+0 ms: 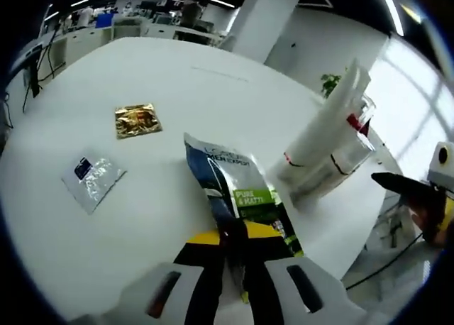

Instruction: Arrange the skincare products in the storage area until every visible bottle or jar stands upright without overlapping.

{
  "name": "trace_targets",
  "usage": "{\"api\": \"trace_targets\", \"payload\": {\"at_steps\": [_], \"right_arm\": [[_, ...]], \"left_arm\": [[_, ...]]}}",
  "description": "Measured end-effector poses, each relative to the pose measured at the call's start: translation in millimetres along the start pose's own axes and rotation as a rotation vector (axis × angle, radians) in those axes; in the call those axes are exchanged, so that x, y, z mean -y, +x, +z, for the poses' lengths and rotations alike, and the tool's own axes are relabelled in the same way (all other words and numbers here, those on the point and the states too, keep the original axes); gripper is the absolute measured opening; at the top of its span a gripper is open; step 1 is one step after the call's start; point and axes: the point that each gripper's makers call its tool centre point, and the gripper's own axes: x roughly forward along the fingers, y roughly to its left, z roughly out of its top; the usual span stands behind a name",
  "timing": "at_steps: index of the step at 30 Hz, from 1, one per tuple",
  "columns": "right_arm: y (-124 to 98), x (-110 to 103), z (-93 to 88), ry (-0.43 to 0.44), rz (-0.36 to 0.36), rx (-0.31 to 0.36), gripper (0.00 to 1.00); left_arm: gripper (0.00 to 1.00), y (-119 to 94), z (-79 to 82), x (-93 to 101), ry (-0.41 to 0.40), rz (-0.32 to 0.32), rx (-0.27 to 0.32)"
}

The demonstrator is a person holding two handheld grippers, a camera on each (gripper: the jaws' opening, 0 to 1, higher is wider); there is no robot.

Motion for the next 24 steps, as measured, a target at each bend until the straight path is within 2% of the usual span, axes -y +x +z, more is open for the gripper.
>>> {"api": "trace_targets", "payload": {"at_steps": [9, 16, 19, 24], "right_arm": [[-1, 2, 0.9, -0.003, -0.007, 0.006, 0.99], [-1, 2, 2.6, 0.000, -0.009, 0.014, 0.99], [-2, 1, 4.0, 0.002, -0.006, 0.023, 0.99], [-1, 0, 3.8, -0.007, -0.002, 0.019, 0.99]], "left_arm": [[0.13, -2, -0.7, -18.7, 0.112, 0.059, -0.037], [0.13, -3, 0.8, -23.8, 0.141, 0.077, -0.038], [0.14, -3, 3.9, -21.9, 0.222, 0.080, -0.035], [0.18, -2, 5.7, -12.0, 0.280, 0.061, -0.034]]}}
